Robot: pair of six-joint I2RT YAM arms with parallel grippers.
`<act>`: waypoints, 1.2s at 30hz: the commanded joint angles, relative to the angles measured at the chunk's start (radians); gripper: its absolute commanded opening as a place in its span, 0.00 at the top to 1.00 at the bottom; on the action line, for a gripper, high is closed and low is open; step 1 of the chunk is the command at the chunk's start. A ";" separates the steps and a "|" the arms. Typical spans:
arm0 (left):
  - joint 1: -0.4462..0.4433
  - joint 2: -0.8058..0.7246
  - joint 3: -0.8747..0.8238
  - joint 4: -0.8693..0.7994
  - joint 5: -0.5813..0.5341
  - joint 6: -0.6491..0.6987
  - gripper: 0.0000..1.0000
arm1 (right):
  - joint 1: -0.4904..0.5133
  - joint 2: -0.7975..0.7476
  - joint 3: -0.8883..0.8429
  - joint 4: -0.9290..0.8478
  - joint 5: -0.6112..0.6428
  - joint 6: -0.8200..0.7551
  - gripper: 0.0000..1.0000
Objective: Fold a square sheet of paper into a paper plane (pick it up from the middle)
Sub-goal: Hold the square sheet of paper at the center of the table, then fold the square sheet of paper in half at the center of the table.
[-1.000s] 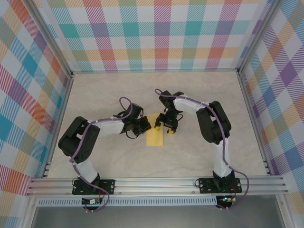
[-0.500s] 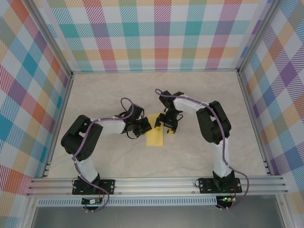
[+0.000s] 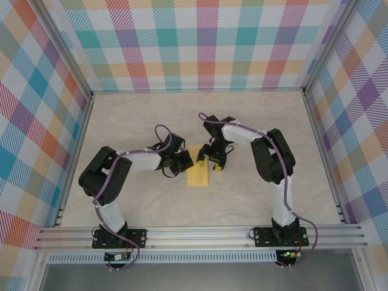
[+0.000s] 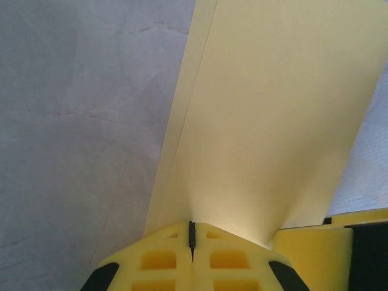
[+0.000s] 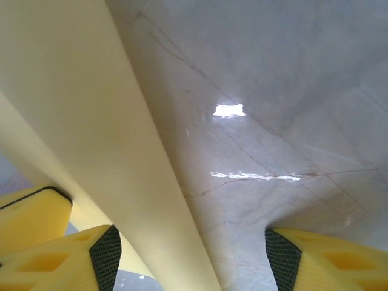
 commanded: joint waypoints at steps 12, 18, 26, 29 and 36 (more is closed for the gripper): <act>-0.017 0.030 -0.019 -0.028 -0.012 0.023 1.00 | -0.096 -0.268 -0.286 0.495 -0.321 0.008 0.63; -0.017 0.029 -0.021 -0.033 -0.011 0.029 1.00 | -0.072 -0.217 -0.310 0.544 -0.384 0.002 0.98; -0.017 0.034 -0.023 -0.033 -0.009 0.033 1.00 | -0.069 -0.162 -0.333 0.540 -0.354 -0.043 1.00; -0.017 0.037 -0.023 -0.032 -0.008 0.032 1.00 | -0.078 -0.145 -0.344 0.531 -0.348 -0.073 1.00; -0.017 0.038 -0.026 -0.036 -0.011 0.035 1.00 | -0.086 -0.135 -0.404 0.564 -0.348 -0.121 1.00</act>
